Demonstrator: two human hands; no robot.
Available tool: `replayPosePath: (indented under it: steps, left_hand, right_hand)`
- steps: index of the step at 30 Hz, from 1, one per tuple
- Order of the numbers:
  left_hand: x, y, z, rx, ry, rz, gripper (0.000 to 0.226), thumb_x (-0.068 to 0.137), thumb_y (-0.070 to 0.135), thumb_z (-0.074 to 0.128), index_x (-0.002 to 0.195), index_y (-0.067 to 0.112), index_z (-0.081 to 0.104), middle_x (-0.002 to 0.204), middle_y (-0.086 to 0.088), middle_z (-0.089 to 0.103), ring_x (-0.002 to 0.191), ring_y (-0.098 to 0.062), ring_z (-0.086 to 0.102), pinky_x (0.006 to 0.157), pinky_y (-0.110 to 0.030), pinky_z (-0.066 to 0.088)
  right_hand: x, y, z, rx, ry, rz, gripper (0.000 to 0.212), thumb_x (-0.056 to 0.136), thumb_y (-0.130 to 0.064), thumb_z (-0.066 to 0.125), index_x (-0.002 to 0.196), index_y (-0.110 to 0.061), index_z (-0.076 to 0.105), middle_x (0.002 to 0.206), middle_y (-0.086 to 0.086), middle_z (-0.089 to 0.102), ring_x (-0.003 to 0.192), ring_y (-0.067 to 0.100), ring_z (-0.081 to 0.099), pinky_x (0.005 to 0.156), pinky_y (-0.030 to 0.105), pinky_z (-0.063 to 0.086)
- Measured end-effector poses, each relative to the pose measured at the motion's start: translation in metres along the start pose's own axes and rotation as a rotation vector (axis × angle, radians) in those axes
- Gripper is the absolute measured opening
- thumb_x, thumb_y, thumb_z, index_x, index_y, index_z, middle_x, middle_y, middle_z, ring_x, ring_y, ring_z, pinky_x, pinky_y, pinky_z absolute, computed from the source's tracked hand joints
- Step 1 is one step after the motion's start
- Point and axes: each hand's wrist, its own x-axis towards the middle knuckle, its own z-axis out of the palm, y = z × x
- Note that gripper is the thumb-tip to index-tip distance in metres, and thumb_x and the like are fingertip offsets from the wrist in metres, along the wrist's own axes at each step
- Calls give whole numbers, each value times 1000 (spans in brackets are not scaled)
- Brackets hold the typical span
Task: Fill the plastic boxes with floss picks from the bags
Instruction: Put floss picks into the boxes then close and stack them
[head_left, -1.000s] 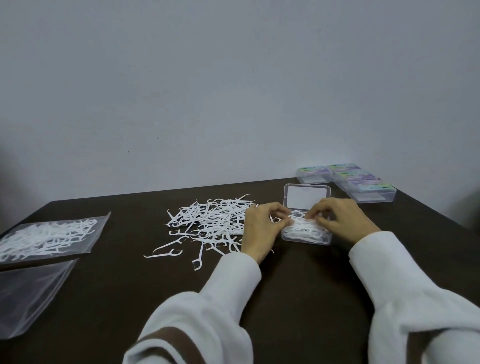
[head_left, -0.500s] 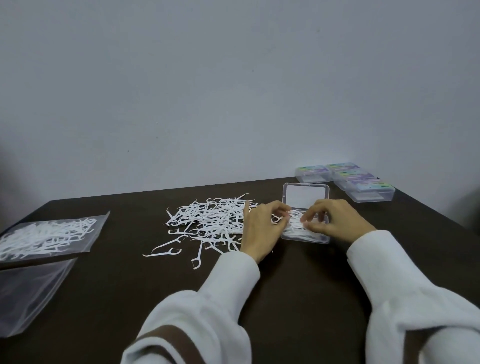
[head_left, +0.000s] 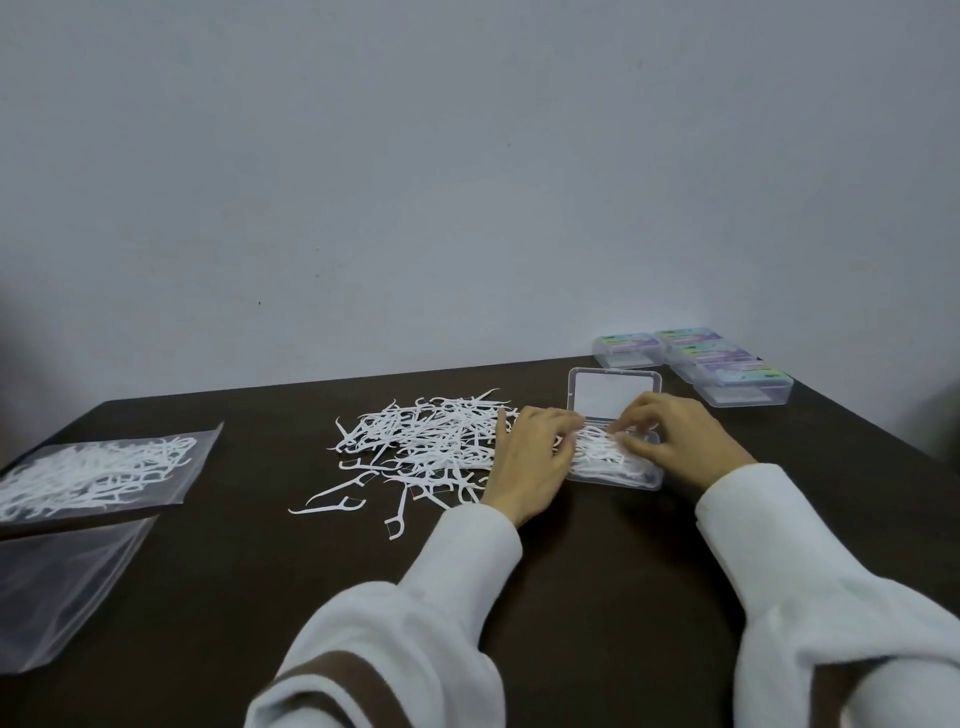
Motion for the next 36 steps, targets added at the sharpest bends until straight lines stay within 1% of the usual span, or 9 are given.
replayPosePath:
  steps: [6,9,12,16,18,21,24,28,36]
  left_hand:
    - [1,-2,-15,-41,53,-7,31,98,16,43,120,24,63,125,9,60,123,-10,44,116,-44,1]
    - [-5,-16,-28,-124,52,-1,30,94,15,46,112,26,68,116,8,66,116,-11,53,115,-50,19]
    - [-16,-36,-47,-182,67,-26,28,92,10,50,108,22,70,114,6,68,115,-10,55,107,-39,36]
    - [-33,-63,-77,-197,40,-96,25,92,8,54,108,21,69,113,9,66,112,-3,54,104,-25,37]
    - [-40,-77,-90,-143,16,-113,24,91,10,57,110,21,68,116,9,65,114,-3,52,101,-19,34]
    - [-48,-96,-104,-34,-30,-130,27,90,19,61,116,24,64,123,9,60,120,-6,48,99,-20,33]
    - [-51,-109,-112,54,-145,-175,40,87,32,65,125,25,58,131,9,53,125,-6,42,96,-16,29]
    - [-51,-118,-112,70,-238,-218,53,81,41,70,129,27,54,135,8,50,128,-8,40,110,-30,31]
    - [-48,-115,-104,52,-128,-139,31,84,25,70,115,22,66,112,6,65,104,-8,58,94,-29,46]
  right_hand:
    - [-2,-12,2,49,46,-46,13,86,-20,63,98,-22,70,95,-10,55,84,6,54,83,21,46]
    - [-1,-25,6,48,59,-105,11,86,-19,62,93,-24,70,94,-7,59,82,7,55,82,29,50]
    - [3,-43,14,45,19,-156,14,87,-18,60,95,-24,70,96,-5,61,84,7,54,83,29,48]
    - [10,-69,29,5,-18,-245,17,88,-20,58,101,-23,67,98,-6,60,85,6,51,82,27,46]
    - [15,-80,38,-27,-45,-272,20,89,-24,56,107,-24,64,104,-7,60,95,8,52,84,24,42]
    - [23,-92,51,-64,-101,-230,32,88,-33,56,120,-25,55,122,-8,56,117,11,48,95,32,41]
    - [32,-101,61,-127,-173,-169,45,88,-42,54,129,-24,49,134,-6,49,126,13,43,100,34,39]
    - [40,-107,67,-134,-168,-167,38,89,-37,57,124,-24,54,124,-5,58,117,14,51,94,31,42]
    - [39,-107,63,-84,-112,-198,20,85,-29,65,104,-25,66,105,-7,65,101,11,58,77,22,40]
